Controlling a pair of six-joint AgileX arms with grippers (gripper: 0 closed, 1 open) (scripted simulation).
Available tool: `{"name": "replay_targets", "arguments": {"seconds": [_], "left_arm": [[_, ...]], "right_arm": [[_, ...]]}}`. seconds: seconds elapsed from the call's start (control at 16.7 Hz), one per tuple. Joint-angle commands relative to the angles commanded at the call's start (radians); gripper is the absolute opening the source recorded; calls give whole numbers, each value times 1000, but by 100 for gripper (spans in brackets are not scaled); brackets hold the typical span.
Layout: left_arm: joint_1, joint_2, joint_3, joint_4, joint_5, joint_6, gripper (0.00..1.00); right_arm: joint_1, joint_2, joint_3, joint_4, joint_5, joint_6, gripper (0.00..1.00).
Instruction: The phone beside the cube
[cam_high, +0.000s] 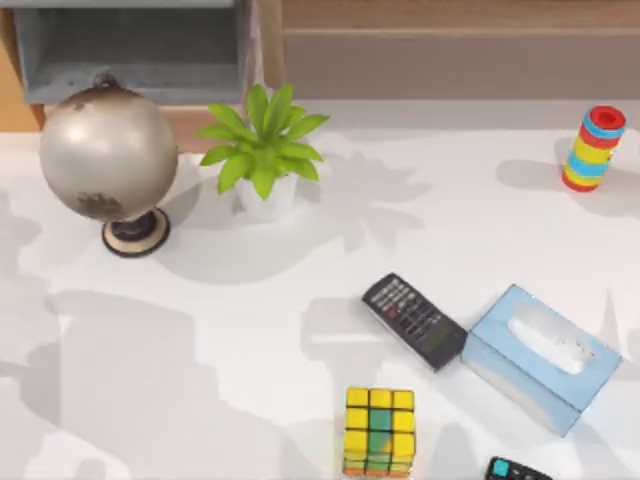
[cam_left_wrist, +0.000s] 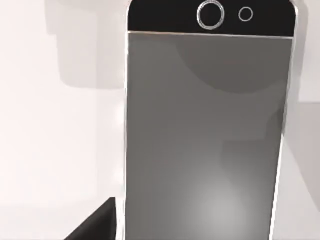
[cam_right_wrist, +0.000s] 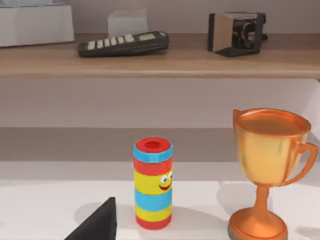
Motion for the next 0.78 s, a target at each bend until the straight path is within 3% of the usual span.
{"name": "replay_targets", "arguments": {"seconds": [0.3,0.78], "left_arm": [[45,235,155,-112,-1,76,100],[48,266,159,-104,-1,82,100]], "right_arm": [[0,0,0,0,0,0,100],[0,0,0,0,0,0,100]]}}
